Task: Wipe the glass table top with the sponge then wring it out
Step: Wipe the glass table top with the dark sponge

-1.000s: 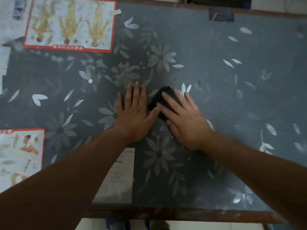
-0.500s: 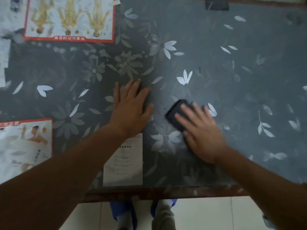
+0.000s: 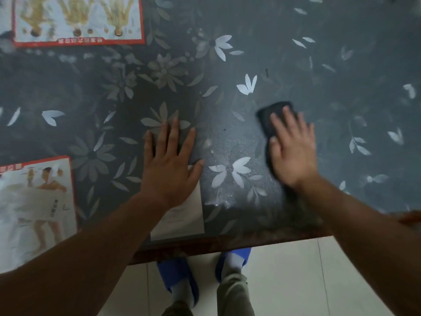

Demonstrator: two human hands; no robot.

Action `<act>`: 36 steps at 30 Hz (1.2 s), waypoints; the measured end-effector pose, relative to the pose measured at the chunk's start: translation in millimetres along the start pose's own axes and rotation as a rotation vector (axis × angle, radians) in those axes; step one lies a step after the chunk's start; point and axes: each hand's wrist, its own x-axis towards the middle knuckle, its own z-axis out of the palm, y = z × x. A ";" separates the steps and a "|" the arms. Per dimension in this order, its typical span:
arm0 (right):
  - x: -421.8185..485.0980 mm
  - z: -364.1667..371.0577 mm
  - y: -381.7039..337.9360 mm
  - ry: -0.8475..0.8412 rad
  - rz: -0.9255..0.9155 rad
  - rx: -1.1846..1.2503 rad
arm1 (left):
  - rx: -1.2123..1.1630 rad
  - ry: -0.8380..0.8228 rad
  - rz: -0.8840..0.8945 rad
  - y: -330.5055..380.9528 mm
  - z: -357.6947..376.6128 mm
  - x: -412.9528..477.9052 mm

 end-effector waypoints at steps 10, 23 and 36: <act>-91.4 9.2 -26.9 -0.158 -0.452 -0.036 | -0.051 -0.008 0.015 -0.4 -3.3 -0.3; -73.2 24.5 -76.5 -0.066 -0.385 0.001 | -0.177 -0.037 -0.101 -26.1 -17.2 -43.0; -156.1 27.5 -70.3 -0.069 -0.281 -0.005 | -0.051 -0.082 -0.070 -37.3 -2.6 -50.7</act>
